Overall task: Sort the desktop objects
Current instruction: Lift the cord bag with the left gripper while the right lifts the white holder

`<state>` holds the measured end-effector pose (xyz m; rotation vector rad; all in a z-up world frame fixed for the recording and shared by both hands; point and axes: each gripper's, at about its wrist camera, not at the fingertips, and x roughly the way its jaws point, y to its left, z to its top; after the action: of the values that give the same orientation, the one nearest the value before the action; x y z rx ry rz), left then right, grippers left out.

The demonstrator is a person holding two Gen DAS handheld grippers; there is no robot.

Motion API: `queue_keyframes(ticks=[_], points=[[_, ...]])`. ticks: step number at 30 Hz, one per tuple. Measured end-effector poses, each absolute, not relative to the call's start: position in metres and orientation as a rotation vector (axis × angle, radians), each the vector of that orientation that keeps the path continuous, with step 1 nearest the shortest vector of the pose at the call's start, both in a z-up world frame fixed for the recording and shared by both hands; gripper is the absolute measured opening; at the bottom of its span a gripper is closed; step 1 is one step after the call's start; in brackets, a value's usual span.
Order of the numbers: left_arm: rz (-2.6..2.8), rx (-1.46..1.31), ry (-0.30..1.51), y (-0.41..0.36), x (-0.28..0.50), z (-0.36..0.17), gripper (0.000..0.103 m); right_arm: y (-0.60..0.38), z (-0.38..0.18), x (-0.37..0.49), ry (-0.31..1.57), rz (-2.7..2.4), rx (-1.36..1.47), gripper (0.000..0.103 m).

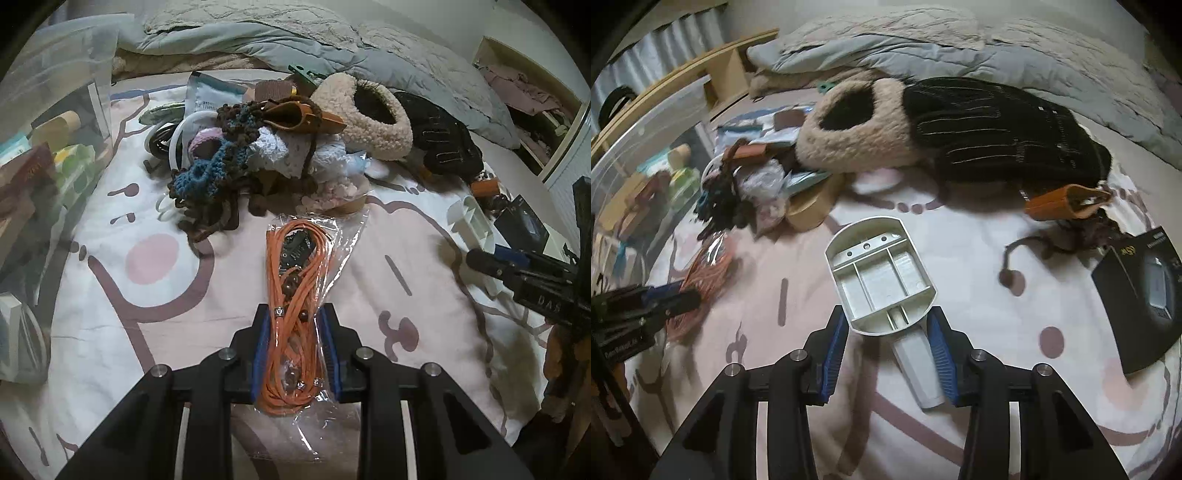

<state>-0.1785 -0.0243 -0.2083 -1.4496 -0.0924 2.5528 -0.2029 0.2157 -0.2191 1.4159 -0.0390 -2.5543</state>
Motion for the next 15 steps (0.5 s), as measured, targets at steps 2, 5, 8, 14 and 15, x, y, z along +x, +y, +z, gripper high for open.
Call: queue_keyframes(ticks=[2, 5, 8, 14, 15], points=[[2.555, -1.429, -0.091, -0.023, -0.176, -0.203, 0.027, 0.222, -0.217, -0.202, -0.063, -2.569, 1.416, 0.044], [2.579, -1.371, -0.077, -0.022, -0.171, -0.190, 0.027, 0.229, -0.210, -0.200, -0.085, -2.596, 1.411, 0.044], [2.607, -1.335, -0.062, -0.022, -0.168, -0.176, 0.027, 0.236, -0.196, -0.197, -0.126, -2.632, 1.374, 0.044], [2.653, -1.213, -0.098, -0.026, -0.162, -0.136, 0.027, 0.242, -0.161, -0.188, -0.211, -2.661, 1.243, 0.044], [2.661, -1.190, -0.095, -0.026, -0.161, -0.130, 0.027, 0.241, -0.155, -0.187, -0.229, -2.656, 1.220, 0.044]])
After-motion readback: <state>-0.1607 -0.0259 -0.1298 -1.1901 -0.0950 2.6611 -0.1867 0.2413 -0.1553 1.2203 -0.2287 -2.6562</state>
